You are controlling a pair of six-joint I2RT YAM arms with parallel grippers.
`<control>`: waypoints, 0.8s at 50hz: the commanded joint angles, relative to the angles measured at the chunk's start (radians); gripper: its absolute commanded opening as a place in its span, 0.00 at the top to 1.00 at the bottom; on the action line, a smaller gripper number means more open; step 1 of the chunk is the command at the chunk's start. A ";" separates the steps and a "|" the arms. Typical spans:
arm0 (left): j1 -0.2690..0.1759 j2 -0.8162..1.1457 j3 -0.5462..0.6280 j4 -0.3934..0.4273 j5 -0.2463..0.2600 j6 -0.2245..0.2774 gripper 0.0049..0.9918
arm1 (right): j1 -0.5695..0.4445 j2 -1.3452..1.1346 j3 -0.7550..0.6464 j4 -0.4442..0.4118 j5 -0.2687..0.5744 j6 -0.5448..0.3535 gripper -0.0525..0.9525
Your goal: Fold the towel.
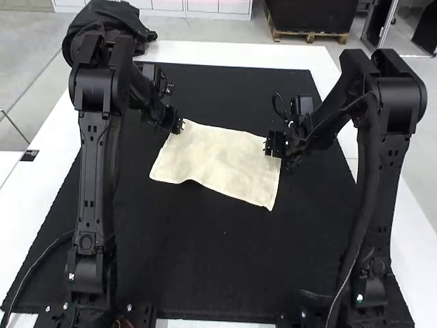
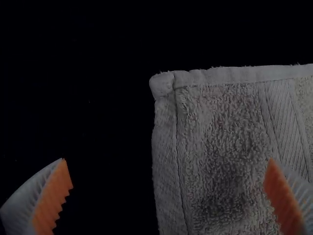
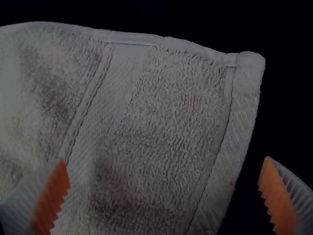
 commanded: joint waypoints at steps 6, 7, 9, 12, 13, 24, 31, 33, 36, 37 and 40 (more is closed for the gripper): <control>-0.001 0.030 0.028 -0.019 -0.002 0.014 0.10 | -0.002 0.028 0.036 -0.004 0.004 -0.049 0.10; -0.001 0.030 0.028 -0.021 -0.002 0.014 0.10 | -0.002 0.028 0.037 -0.004 0.004 -0.049 0.10; -0.001 0.030 0.028 -0.022 -0.008 0.014 0.10 | -0.002 0.028 0.037 -0.006 0.004 -0.050 0.10; -0.001 0.030 0.026 -0.021 -0.012 0.014 0.10 | -0.002 0.028 0.037 -0.004 0.004 -0.050 0.10; -0.001 0.030 0.026 -0.021 -0.012 0.014 0.10 | -0.002 0.028 0.037 -0.003 0.003 -0.050 0.10; -0.001 0.041 0.022 -0.019 -0.023 0.014 0.03 | 0.000 0.031 0.040 -0.003 0.000 -0.041 0.05; -0.004 0.049 0.022 -0.021 -0.029 0.014 0.04 | -0.002 0.039 0.040 -0.003 -0.006 -0.044 0.05; -0.006 0.050 0.019 -0.021 -0.029 0.014 0.04 | -0.004 0.042 0.040 -0.004 -0.006 -0.044 0.05; -0.006 0.053 0.016 -0.019 -0.031 0.014 0.06 | -0.004 0.044 0.039 -0.004 -0.009 -0.044 0.05; -0.007 0.053 0.016 -0.019 -0.034 0.014 0.07 | -0.004 0.044 0.039 -0.004 -0.012 -0.044 0.05; -0.006 0.055 0.010 -0.015 -0.040 0.014 0.18 | 0.000 0.045 0.037 -0.007 -0.029 -0.047 0.19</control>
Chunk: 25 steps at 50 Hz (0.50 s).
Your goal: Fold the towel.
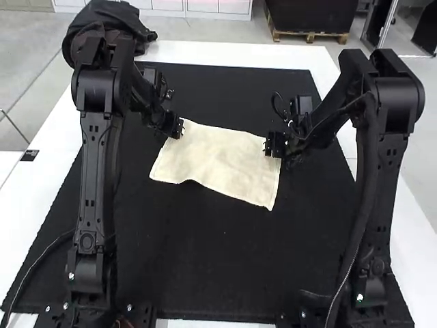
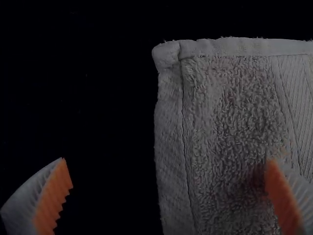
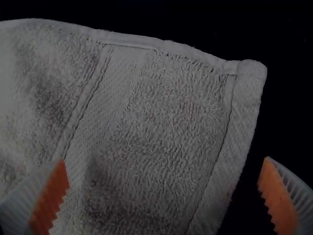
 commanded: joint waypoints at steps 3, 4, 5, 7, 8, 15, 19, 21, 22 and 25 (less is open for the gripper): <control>-0.003 0.029 0.000 0.005 -0.020 0.007 0.47 | -0.002 0.028 0.007 0.005 -0.055 -0.022 0.76; -0.001 0.034 -0.005 0.011 -0.021 0.007 0.62 | 0.000 0.030 0.001 0.010 -0.060 -0.022 0.95; -0.001 0.035 -0.008 0.016 -0.027 0.007 0.75 | 0.000 0.028 -0.001 0.016 -0.061 -0.016 0.97; -0.001 0.040 -0.014 0.025 -0.040 0.007 0.99 | -0.004 0.028 -0.004 0.018 -0.067 -0.008 0.97; -0.001 0.040 -0.019 0.031 -0.041 0.007 0.98 | -0.004 0.030 -0.005 0.018 -0.075 -0.003 0.97; 0.013 0.031 -0.049 0.077 -0.031 0.007 0.98 | -0.010 0.030 -0.018 0.018 -0.089 0.015 0.97; 0.019 0.020 -0.054 0.097 -0.017 0.007 0.98 | -0.016 0.027 -0.025 0.024 -0.089 0.015 0.97; 0.022 0.012 -0.054 0.102 -0.006 0.007 0.98 | -0.017 0.027 -0.027 0.024 -0.090 0.015 0.97; 0.024 0.011 -0.054 0.103 0.002 0.007 0.98 | -0.017 0.024 -0.027 0.024 -0.090 0.016 0.97; 0.025 -0.001 -0.051 0.111 0.020 0.005 0.98 | -0.019 0.011 -0.027 0.024 -0.089 0.016 0.97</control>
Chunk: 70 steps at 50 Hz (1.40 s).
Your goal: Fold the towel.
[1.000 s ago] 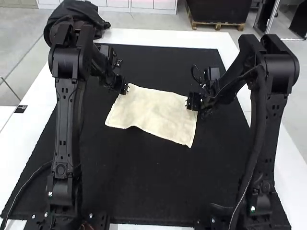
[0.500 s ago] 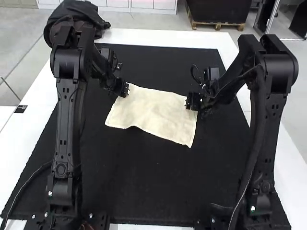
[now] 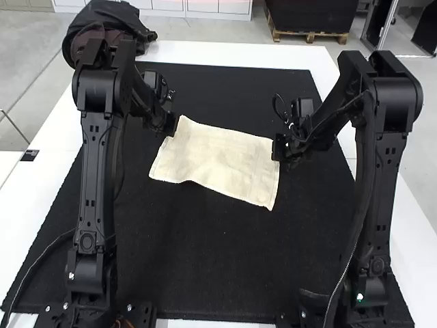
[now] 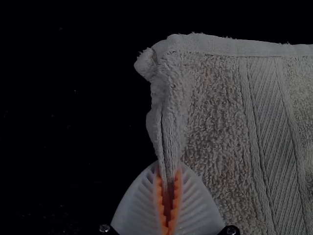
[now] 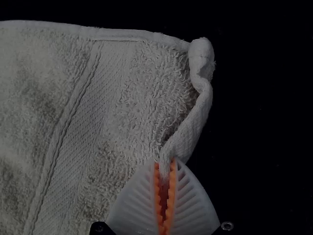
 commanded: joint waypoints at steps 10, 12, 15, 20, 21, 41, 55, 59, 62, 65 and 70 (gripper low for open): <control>0.025 -0.047 -0.006 0.018 0.028 -0.005 0.98 | -0.006 -0.072 -0.013 -0.010 -0.044 0.014 0.97; 0.023 -0.058 -0.007 0.018 0.034 -0.007 0.98 | -0.006 -0.080 -0.013 -0.011 -0.044 0.014 0.97; 0.023 -0.070 -0.012 0.012 0.061 -0.007 0.98 | -0.006 -0.094 -0.018 -0.011 -0.044 0.011 0.97; 0.025 -0.087 -0.026 0.007 0.071 -0.007 0.98 | -0.013 -0.112 -0.027 -0.011 -0.047 0.011 0.97; 0.025 -0.088 -0.026 0.007 0.071 -0.007 0.98 | -0.015 -0.117 -0.029 -0.011 -0.047 0.011 0.97; 0.040 -0.116 -0.034 0.004 0.085 -0.007 0.98 | -0.061 -0.165 -0.061 -0.013 -0.064 0.009 0.97; 0.055 -0.150 -0.034 -0.039 0.123 -0.007 0.98 | -0.061 -0.220 -0.079 -0.028 -0.081 0.012 0.97; 0.058 -0.164 -0.035 -0.056 0.130 -0.007 0.98 | -0.059 -0.241 -0.081 -0.036 -0.084 0.015 0.97; 0.060 -0.176 -0.044 -0.059 0.139 -0.007 0.98 | -0.059 -0.257 -0.082 -0.047 -0.084 0.015 0.97; 0.066 -0.187 -0.054 -0.057 0.145 -0.007 0.98 | -0.056 -0.267 -0.085 -0.060 -0.095 0.017 0.97; 0.074 -0.207 -0.070 -0.059 0.154 -0.007 0.98 | -0.055 -0.289 -0.093 -0.071 -0.109 0.028 0.97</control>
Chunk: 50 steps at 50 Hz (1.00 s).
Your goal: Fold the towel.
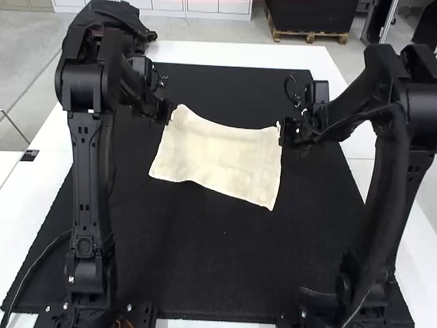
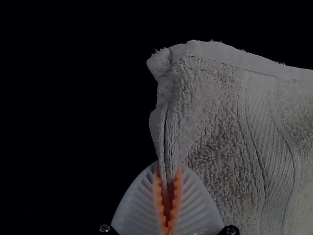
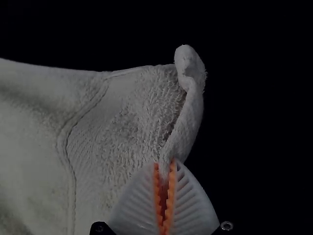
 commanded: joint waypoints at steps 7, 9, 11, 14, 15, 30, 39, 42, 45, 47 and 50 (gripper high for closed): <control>0.027 -0.076 -0.038 -0.003 0.019 -0.003 0.98 | -0.012 -0.080 -0.027 -0.029 -0.036 0.023 0.97; 0.027 -0.082 -0.048 -0.003 0.019 -0.003 0.98 | -0.012 -0.086 -0.032 -0.037 -0.039 0.023 0.97; 0.027 -0.089 -0.056 -0.008 0.019 -0.003 0.98 | -0.012 -0.092 -0.036 -0.043 -0.042 0.023 0.97; 0.027 -0.098 -0.070 -0.018 0.019 -0.001 0.98 | -0.012 -0.101 -0.046 -0.051 -0.046 0.030 0.97; 0.027 -0.099 -0.075 -0.020 0.019 -0.001 0.98 | -0.012 -0.104 -0.050 -0.052 -0.046 0.032 0.97; 0.029 -0.156 -0.136 -0.035 0.021 0.002 0.98 | -0.012 -0.169 -0.089 -0.094 -0.074 0.038 0.97; 0.052 -0.194 -0.170 -0.035 0.021 0.002 0.98 | -0.015 -0.206 -0.098 -0.109 -0.093 0.038 0.97; 0.063 -0.207 -0.182 -0.037 0.022 0.003 0.98 | -0.015 -0.215 -0.098 -0.121 -0.099 0.035 0.97; 0.070 -0.217 -0.191 -0.035 0.024 0.005 0.98 | -0.016 -0.223 -0.099 -0.128 -0.099 0.033 0.97; 0.076 -0.224 -0.199 -0.035 0.025 0.005 0.98 | -0.018 -0.226 -0.101 -0.131 -0.102 0.033 0.97; 0.081 -0.234 -0.208 -0.037 0.025 0.006 0.98 | -0.018 -0.235 -0.102 -0.140 -0.103 0.030 0.97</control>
